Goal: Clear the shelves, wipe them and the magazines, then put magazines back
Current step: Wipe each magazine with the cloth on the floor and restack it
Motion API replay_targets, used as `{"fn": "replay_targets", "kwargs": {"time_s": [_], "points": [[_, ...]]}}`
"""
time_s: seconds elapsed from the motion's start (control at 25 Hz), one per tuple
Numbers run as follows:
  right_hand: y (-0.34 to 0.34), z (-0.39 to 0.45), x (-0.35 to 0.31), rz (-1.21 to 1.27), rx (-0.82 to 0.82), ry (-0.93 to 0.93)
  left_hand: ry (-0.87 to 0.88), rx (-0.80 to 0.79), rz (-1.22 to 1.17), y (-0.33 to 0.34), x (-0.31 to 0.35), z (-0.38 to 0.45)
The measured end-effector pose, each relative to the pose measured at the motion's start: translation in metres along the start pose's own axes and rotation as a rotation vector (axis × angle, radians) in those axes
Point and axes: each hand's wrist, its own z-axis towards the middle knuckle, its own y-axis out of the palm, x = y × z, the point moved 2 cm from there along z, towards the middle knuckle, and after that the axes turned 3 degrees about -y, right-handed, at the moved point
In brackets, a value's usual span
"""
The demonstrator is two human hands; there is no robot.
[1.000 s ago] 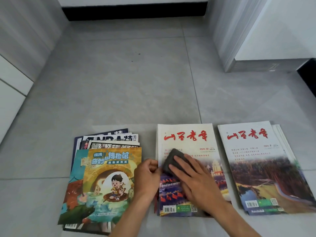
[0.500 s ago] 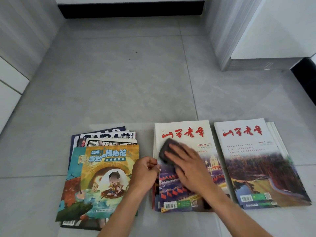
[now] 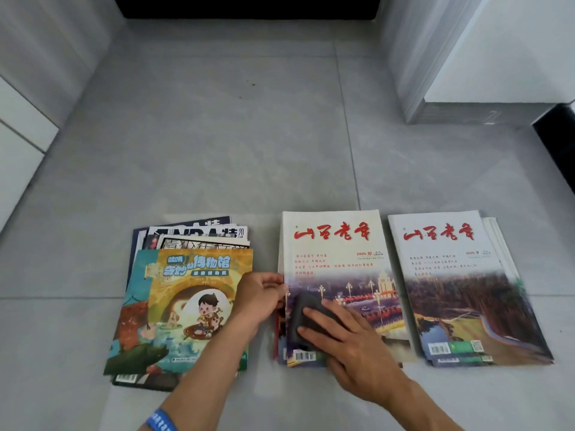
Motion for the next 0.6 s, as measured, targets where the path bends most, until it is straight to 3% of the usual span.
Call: {"fn": "replay_targets", "kwargs": {"time_s": [0.08, 0.2, 0.24, 0.32, 0.44, 0.6], "points": [[0.000, -0.015, 0.018, -0.021, 0.000, 0.027, 0.015, 0.008, 0.034, 0.001, 0.002, -0.004], [0.006, -0.011, 0.007, 0.099, 0.147, 0.439, 0.031, 0.018, 0.084, 0.001, 0.004, -0.007], [0.013, -0.004, -0.015, 0.115, 0.173, 0.456, 0.041, 0.025, 0.092, 0.001, 0.003, -0.006], [0.027, 0.006, -0.064, 0.105, 0.170, 0.262, 0.055, 0.033, 0.088, 0.001, 0.001, -0.003], [0.022, -0.009, -0.051, 0.112, 0.151, 0.128, 0.044, 0.005, 0.054, 0.001, 0.000, -0.003], [0.005, -0.073, 0.008, 0.070, 0.261, 0.522, 0.040, 0.003, 0.077, 0.001, -0.001, -0.001]]}}
